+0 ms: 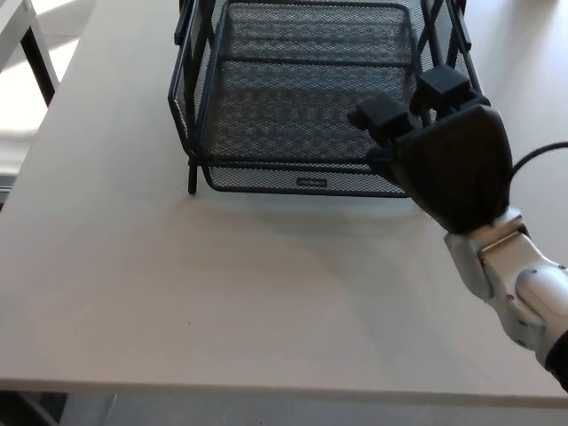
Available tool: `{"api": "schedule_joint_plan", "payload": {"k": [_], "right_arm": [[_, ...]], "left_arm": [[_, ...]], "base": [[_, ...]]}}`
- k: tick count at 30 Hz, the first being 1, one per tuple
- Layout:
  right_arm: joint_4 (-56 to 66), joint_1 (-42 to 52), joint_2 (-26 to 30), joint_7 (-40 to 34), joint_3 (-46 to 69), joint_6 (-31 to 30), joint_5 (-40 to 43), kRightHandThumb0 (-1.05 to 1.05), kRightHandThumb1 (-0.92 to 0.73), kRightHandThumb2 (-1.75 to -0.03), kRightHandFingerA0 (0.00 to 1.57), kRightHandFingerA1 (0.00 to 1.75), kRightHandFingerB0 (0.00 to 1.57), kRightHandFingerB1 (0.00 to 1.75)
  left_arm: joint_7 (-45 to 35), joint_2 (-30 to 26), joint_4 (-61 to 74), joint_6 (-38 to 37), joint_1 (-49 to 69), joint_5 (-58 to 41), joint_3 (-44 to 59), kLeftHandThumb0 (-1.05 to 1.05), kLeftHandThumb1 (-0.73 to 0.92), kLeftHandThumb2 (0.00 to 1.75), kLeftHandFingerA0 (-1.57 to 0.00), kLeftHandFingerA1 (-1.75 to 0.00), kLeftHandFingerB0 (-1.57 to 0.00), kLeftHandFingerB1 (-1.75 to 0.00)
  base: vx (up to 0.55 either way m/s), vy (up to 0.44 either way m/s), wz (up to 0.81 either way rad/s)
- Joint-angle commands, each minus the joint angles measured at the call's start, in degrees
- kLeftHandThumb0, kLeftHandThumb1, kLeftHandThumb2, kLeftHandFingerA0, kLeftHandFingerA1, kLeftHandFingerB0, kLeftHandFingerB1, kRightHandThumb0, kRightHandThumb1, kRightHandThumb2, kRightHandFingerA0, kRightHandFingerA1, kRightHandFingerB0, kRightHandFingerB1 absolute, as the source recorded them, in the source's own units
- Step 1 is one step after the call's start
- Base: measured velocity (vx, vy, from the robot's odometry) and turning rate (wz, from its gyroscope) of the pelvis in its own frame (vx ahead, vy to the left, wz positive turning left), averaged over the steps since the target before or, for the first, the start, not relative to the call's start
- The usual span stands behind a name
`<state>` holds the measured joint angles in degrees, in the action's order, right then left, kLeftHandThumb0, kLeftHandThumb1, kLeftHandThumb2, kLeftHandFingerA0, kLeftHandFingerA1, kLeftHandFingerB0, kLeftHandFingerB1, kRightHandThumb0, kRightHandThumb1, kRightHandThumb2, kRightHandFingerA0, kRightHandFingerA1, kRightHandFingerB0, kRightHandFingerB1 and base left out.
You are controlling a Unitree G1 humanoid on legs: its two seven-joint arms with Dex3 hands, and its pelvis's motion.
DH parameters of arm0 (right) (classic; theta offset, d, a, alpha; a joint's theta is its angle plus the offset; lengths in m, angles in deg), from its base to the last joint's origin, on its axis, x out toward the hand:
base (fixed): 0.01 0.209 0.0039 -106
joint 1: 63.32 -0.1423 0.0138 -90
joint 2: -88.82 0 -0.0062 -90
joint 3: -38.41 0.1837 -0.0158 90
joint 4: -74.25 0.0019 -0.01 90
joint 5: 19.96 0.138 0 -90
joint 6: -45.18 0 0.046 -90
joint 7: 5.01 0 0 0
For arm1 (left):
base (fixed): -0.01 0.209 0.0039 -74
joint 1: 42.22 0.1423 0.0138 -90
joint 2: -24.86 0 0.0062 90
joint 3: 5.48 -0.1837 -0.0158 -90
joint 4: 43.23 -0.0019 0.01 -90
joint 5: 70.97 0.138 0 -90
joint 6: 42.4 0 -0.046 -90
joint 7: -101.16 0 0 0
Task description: The robot uses its right hand to grab the drawer kept on the middle of the desk and pull it out towards the robot
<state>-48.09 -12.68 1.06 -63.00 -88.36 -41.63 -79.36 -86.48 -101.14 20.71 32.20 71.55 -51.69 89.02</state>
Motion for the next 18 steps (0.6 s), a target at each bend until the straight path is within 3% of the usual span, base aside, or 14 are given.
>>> {"api": "schedule_joint_plan", "payload": {"k": [1,10,18], "right_arm": [[8.1,7.2,6.4,-8.2,0.8,3.7,-3.8,-0.48,-0.53,-0.56,0.91,1.10,0.93,0.68],[19.8,16.1,11.9,-7.1,5.6,5.7,-3.8,-0.47,-0.55,-0.57,0.94,0.98,0.92,0.64],[23.1,19.3,11.4,-5.5,7.9,5.8,-5.2,-0.48,-0.53,-0.56,0.98,0.95,0.98,0.62]], "left_arm": [[0.6,-1.1,-1.6,-1.8,-0.3,1.6,-0.1,-0.46,0.57,0.56,-0.65,-0.93,-0.66,-0.64],[0.4,-1.1,-1.7,-3.0,-0.3,1.2,0.3,-0.47,0.57,0.56,-0.66,-0.93,-0.67,-0.63],[0.4,-0.7,-3.7,-3.2,-1.2,1.5,-0.4,-0.46,0.57,0.57,-0.66,-0.91,-0.66,-0.62]], "base": [[0.00,0.000,0.00],[0.00,0.000,0.00],[0.00,0.000,0.00]]}}
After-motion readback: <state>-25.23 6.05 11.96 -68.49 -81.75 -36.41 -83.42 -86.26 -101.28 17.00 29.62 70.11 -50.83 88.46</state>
